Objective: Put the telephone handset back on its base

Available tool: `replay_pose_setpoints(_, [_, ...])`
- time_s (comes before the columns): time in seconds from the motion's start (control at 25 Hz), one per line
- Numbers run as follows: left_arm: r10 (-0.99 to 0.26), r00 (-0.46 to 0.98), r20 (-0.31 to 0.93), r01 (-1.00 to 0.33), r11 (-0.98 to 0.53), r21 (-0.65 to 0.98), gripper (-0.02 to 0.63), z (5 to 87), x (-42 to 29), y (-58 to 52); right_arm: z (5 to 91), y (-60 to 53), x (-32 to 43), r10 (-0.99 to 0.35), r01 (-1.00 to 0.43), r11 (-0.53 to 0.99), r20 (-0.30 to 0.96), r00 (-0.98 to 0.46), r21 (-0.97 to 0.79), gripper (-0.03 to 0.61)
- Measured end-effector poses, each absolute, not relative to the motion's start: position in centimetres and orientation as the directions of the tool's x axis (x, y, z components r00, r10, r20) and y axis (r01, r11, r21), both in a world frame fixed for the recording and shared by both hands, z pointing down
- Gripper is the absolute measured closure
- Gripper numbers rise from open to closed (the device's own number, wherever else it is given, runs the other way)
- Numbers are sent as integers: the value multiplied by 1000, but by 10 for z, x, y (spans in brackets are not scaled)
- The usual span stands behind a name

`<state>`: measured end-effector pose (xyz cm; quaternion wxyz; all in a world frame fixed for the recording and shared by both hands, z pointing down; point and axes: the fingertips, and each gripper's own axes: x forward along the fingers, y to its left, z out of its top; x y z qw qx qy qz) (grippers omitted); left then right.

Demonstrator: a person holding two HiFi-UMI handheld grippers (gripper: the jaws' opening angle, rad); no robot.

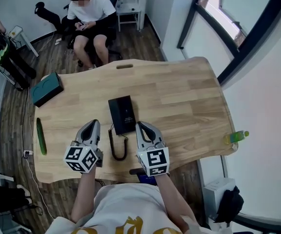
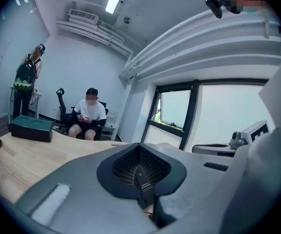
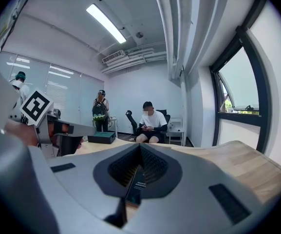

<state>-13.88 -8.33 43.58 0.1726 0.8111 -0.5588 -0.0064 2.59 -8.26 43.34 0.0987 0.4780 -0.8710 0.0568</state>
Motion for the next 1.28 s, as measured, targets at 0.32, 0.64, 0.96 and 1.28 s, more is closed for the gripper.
replay_pose_setpoints(0.32, [-911, 377, 168, -908, -328, 260, 611, 427, -128, -72, 429, -72, 34, -839, -860, 509, 232, -492, 18, 575])
replay_pose_setpoints(0.64, [-917, 350, 193, -918, -295, 264, 611, 434, -135, -69, 429, -70, 42, -844, -867, 499, 229, -484, 7, 575])
replay_pose_setpoints(0.96, [-918, 341, 203, -922, -285, 264, 611, 436, -135, -68, 433, -67, 45, -842, -867, 498, 238, -483, 1, 575])
replay_pose_setpoints(1.28, [-911, 352, 216, -917, -289, 274, 611, 442, -130, -72, 439, -75, 45, -842, -870, 494, 246, -480, -7, 575])
